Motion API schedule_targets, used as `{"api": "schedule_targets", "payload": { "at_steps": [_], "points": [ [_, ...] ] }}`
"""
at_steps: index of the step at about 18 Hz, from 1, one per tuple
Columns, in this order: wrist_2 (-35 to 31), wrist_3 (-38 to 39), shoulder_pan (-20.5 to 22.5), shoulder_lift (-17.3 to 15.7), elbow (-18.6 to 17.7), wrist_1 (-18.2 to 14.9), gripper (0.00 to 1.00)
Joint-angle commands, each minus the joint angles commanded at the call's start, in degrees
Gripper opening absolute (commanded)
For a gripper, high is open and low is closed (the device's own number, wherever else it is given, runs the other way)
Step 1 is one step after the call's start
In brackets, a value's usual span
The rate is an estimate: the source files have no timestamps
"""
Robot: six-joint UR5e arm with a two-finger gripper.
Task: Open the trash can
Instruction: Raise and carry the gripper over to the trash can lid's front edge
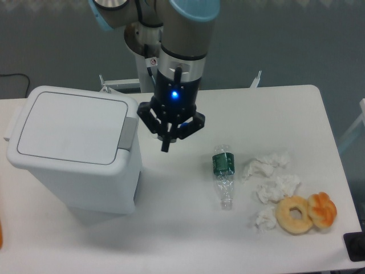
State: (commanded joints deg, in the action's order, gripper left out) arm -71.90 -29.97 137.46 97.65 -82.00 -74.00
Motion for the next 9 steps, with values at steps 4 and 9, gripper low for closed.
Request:
{"api": "schedule_targets", "payload": {
  "at_steps": [4,9],
  "points": [
    [0.44,0.0,-0.61,-1.76,-1.93,-0.36,0.0],
    [0.44,0.0,-1.67,-2.55,-3.16,-0.44,0.0]
  ]
}}
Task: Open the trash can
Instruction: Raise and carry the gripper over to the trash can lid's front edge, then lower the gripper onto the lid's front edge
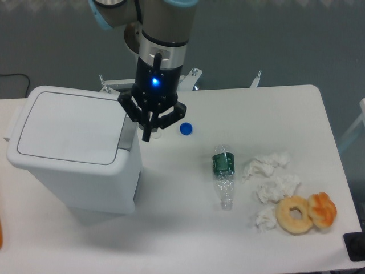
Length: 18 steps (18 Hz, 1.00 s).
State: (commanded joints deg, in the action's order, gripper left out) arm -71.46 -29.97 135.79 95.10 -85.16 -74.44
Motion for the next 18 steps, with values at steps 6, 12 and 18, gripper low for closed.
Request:
{"api": "schedule_targets", "payload": {
  "at_steps": [6,12,18],
  "points": [
    [0.35,0.0,-1.41,0.0,-0.27,0.09,0.0],
    [0.26,-0.09,-1.14,-0.18,-0.71,0.0,0.0],
    [0.18,-0.09,-1.41,0.17,-0.79,0.09,0.0]
  ]
}}
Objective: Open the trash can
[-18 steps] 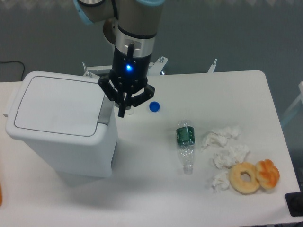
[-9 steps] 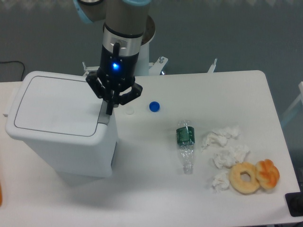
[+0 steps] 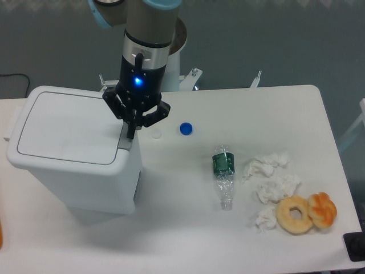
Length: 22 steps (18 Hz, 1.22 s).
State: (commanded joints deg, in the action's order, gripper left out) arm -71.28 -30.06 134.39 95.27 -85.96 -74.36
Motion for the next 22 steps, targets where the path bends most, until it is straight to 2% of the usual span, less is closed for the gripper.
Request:
{"api": "schedule_targets", "payload": {
  "at_steps": [15,17,19,20,22],
  "points": [
    [0.09,-0.26,0.61,0.0,-0.53,0.17,0.0],
    [0.18,-0.26,0.7,0.0,-0.09,0.26,0.09],
    [0.18,-0.26,1.31,0.0,1.13,0.44,0.23],
    [0.26,-0.26,2.62,0.17,1.84,0.44,0.32],
    [0.35,-0.44,4.91,0.61,2.46,0.53,0.6]
  ]
}}
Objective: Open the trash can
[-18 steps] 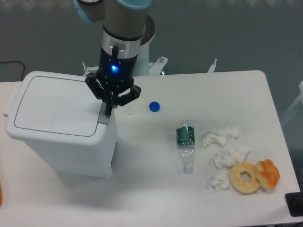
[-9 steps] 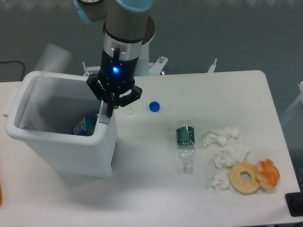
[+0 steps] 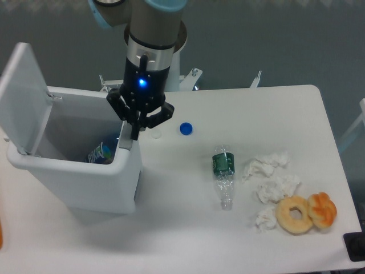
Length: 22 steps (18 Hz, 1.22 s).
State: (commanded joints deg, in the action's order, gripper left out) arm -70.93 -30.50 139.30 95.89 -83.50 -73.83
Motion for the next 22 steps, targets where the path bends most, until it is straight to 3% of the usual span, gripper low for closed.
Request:
{"api": "schedule_targets", "payload": {
  "at_steps": [1,2,9,13,17,22],
  "points": [
    [0.0,-0.44,1.14,0.18,0.0,0.44,0.94],
    [-0.09,-0.96,2.81,0.18,-0.17,1.4,1.0],
    [-1.49,-3.07,11.96,7.9,0.0,5.01,1.0],
    [-7.89,-15.01,13.37,13.35,1.23,5.89,1.0],
    [-12.91,-20.82,13.37,19.41,4.74,6.07,1.0],
    [-17.04,-35.22,13.72,23.54,6.15,7.2,1.0]
  ]
}}
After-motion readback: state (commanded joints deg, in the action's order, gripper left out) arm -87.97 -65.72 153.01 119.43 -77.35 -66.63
